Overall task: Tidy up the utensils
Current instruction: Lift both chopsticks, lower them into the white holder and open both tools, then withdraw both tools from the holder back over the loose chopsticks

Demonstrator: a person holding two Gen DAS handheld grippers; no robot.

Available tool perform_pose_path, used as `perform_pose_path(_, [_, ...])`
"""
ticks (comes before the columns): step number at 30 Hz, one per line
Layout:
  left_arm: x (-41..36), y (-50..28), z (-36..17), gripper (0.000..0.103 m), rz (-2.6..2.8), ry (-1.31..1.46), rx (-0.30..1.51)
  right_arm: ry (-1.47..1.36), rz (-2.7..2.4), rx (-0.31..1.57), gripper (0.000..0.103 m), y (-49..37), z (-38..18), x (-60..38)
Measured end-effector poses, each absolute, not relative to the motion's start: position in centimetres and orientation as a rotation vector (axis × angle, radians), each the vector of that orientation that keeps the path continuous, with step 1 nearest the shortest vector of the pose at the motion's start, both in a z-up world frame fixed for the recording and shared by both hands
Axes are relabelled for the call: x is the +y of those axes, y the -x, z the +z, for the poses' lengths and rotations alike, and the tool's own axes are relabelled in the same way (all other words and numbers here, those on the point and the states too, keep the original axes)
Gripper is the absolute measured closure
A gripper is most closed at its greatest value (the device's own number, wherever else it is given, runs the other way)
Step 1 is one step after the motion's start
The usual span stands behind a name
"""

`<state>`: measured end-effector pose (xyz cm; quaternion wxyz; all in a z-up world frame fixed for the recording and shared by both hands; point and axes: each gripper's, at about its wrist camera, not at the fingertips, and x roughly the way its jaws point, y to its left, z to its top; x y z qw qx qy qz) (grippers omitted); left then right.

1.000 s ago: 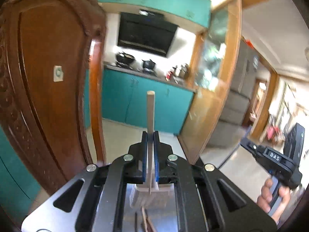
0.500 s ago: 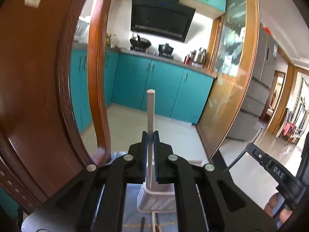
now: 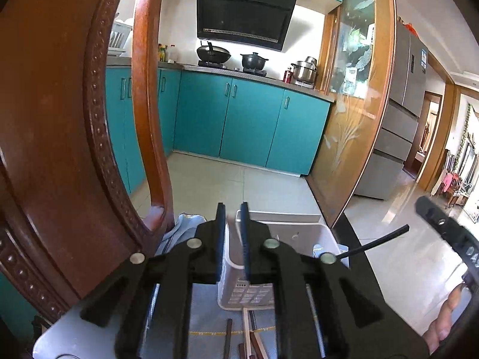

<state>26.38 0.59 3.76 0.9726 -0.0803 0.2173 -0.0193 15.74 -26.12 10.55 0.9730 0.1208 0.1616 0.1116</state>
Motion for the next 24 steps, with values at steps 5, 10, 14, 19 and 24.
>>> perform_pose_path(5, [1.6,-23.4,3.7,0.071,-0.046,0.167,0.383,-0.163,0.337,0.229,0.068,-11.9,10.6,-25.5])
perform_pose_path(10, [2.2,-21.8,2.0,0.061,0.011,0.113,0.409,-0.017,0.449,0.349,0.068,-10.3,7.0,-21.6])
perform_pose_path(14, [2.8,-22.6,-1.3,0.060,0.046,0.098,0.544,0.181,0.422,0.789,0.068,-13.5,-1.2,-16.9])
perform_pose_path(19, [3.3,-22.7,-3.4,0.055,0.083,0.055,0.644,0.209,0.463,1.051,0.068,-14.0,-6.6,-14.9])
perform_pose_path(24, [3.7,-22.2,-4.4,0.050,0.079,0.043,0.687,0.215,0.399,1.100,0.068,-14.6,-8.4,-15.0])
